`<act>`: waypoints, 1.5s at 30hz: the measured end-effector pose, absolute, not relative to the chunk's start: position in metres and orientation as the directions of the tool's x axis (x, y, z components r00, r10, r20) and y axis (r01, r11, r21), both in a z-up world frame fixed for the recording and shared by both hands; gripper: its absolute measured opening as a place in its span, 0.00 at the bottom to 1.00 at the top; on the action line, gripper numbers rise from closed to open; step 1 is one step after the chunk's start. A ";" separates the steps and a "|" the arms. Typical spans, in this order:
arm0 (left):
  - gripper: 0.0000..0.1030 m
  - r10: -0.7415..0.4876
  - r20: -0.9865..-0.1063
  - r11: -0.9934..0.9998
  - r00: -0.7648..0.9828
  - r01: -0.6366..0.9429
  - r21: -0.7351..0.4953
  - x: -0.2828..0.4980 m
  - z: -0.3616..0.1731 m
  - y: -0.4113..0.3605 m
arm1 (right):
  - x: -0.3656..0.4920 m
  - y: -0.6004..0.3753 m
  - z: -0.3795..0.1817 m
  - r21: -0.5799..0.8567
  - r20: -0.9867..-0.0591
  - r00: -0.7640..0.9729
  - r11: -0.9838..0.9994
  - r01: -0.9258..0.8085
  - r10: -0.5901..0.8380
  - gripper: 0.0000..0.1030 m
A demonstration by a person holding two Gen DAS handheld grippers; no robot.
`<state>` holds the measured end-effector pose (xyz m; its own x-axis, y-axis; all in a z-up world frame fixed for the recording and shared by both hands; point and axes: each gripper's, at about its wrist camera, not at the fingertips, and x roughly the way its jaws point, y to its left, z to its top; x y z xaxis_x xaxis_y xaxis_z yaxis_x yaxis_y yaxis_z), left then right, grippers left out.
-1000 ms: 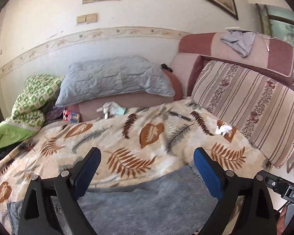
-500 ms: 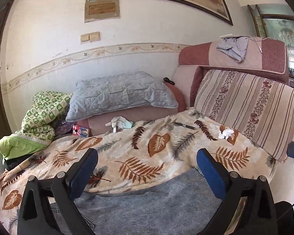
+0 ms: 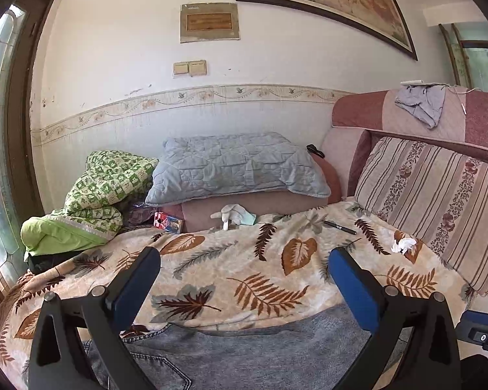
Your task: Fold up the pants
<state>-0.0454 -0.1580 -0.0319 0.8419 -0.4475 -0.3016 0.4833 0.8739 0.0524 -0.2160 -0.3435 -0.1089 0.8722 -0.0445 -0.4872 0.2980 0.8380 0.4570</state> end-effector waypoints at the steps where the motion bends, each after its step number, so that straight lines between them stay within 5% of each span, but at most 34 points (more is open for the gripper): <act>1: 1.00 -0.448 -0.304 0.874 0.841 0.484 0.051 -0.046 -0.031 -0.157 | -0.216 -0.345 -0.111 0.468 -0.485 0.874 0.833 0.294 -0.036 0.67; 7: 1.00 -0.413 -0.352 0.883 0.840 0.464 0.073 -0.036 -0.033 -0.147 | -0.208 -0.379 -0.149 0.618 -0.527 0.850 0.696 0.366 0.021 0.67; 15: 1.00 -0.332 -0.545 0.899 0.770 0.433 0.065 0.010 -0.078 -0.147 | -0.211 -0.442 -0.178 0.769 -0.523 0.852 0.437 0.467 0.010 0.67; 23: 1.00 -0.329 -0.656 0.873 0.679 0.484 0.064 0.022 -0.122 -0.172 | -0.163 -0.445 -0.188 0.703 -0.578 0.816 0.509 0.496 0.003 0.67; 28: 1.00 -0.303 -0.761 0.849 0.573 0.526 0.058 0.026 -0.166 -0.194 | -0.096 -0.463 -0.199 0.624 -0.658 0.752 0.576 0.529 0.022 0.35; 38: 1.00 -0.213 -0.848 0.792 0.486 0.594 0.142 0.015 -0.237 -0.218 | -0.002 -0.486 -0.247 0.554 -0.753 0.657 0.579 0.598 0.042 0.33; 45: 1.00 -0.253 -0.823 0.832 0.509 0.549 0.084 0.024 -0.216 -0.204 | -0.048 -0.488 -0.207 0.650 -0.667 0.740 0.550 0.524 0.084 0.36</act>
